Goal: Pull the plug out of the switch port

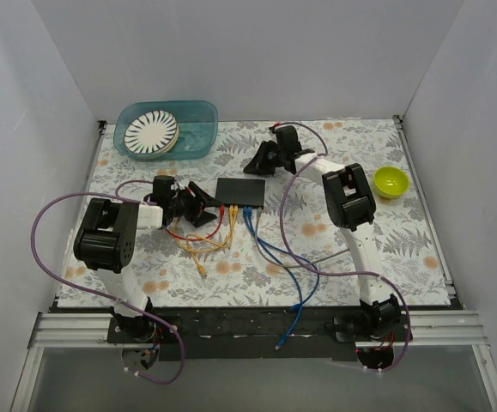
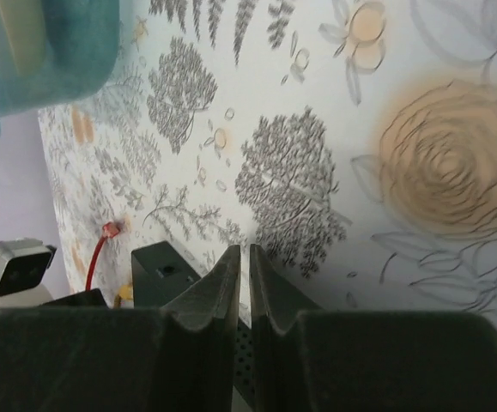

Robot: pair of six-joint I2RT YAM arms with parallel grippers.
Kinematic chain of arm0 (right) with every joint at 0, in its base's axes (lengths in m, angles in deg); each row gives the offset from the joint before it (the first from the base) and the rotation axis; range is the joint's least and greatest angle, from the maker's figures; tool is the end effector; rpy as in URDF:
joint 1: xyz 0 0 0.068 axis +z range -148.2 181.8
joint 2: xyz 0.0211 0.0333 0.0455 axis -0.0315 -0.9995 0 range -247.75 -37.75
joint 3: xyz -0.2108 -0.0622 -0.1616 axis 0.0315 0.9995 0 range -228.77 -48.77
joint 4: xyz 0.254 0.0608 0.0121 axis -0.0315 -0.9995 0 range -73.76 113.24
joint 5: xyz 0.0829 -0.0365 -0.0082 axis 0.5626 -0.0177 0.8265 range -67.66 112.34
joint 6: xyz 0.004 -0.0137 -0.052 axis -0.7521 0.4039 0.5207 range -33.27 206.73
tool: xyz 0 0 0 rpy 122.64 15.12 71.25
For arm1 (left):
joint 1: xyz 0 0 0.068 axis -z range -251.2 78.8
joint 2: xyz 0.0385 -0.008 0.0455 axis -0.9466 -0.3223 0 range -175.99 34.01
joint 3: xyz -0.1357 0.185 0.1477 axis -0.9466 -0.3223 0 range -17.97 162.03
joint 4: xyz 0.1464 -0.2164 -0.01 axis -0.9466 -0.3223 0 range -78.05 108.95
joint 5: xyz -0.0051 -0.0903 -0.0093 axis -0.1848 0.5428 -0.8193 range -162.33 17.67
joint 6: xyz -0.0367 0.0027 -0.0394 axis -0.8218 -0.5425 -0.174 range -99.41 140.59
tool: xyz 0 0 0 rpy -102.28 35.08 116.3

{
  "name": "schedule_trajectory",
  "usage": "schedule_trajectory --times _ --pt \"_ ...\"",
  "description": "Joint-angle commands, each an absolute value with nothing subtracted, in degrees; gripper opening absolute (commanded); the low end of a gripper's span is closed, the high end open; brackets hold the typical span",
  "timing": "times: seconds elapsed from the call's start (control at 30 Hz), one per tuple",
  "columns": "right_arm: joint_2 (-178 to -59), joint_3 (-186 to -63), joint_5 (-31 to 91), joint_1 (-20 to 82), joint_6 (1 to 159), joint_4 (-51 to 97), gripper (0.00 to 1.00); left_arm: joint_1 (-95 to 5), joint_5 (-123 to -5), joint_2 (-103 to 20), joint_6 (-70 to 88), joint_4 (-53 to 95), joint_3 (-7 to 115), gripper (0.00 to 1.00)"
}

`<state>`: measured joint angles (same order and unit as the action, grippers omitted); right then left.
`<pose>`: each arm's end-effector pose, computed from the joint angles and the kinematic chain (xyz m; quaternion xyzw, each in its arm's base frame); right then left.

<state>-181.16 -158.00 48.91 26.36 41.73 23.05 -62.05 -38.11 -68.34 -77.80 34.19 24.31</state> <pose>0.4990 0.2455 0.1231 0.0471 0.8662 0.4260 0.2571 0.3167 -0.0713 0.1161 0.5394 -0.7074 0.4567 0.0022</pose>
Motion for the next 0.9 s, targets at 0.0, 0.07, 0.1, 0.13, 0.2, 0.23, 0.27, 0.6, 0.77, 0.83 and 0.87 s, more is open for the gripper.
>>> schedule_trajectory --times 0.0,0.07,0.1,0.13,0.2,0.23,0.27,0.6,0.77,0.83,0.87 --pt "-176.6 -150.1 50.2 28.3 44.1 22.7 0.17 -61.0 -36.3 -69.4 -76.0 32.3 24.6 0.56" --pt "-173.3 -144.2 50.5 28.8 44.6 22.6 0.16 -59.6 -35.2 -68.9 -75.6 32.2 24.0 0.55" --pt "-171.9 -141.4 50.8 29.0 45.1 24.3 0.16 -59.0 -34.8 -68.6 -75.5 32.1 23.5 0.55" --pt "-170.5 -136.4 50.9 29.0 45.2 26.3 0.16 -58.3 -34.5 -67.3 -75.2 31.7 23.2 0.55" --pt "-166.0 -130.7 51.5 29.2 45.1 28.1 0.16 -56.0 -34.7 -65.4 -73.7 30.6 21.6 0.54" --pt "-164.5 -128.2 51.6 29.1 45.3 29.8 0.15 -55.2 -34.9 -63.5 -73.4 29.9 20.7 0.54" --pt "-161.6 -123.6 51.6 29.5 45.5 30.3 0.15 -53.8 -35.2 -62.4 -73.3 29.7 19.0 0.54" --pt "-149.6 -108.5 49.6 30.8 47.1 30.5 0.15 -47.5 -37.4 -51.8 -73.6 26.8 12.1 0.54" --pt "-143.6 -112.0 43.8 30.3 47.9 26.1 0.17 -48.4 -45.2 -48.1 -72.2 18.3 15.4 0.57" --pt "-141.0 -113.5 39.9 30.3 49.5 23.8 0.2 -49.3 -46.3 -45.8 -72.2 15.5 16.7 0.61" --pt "-138.9 -113.7 39.7 30.3 49.7 23.7 0.2 -50.3 -46.3 -45.4 -72.2 15.2 17.1 0.62"
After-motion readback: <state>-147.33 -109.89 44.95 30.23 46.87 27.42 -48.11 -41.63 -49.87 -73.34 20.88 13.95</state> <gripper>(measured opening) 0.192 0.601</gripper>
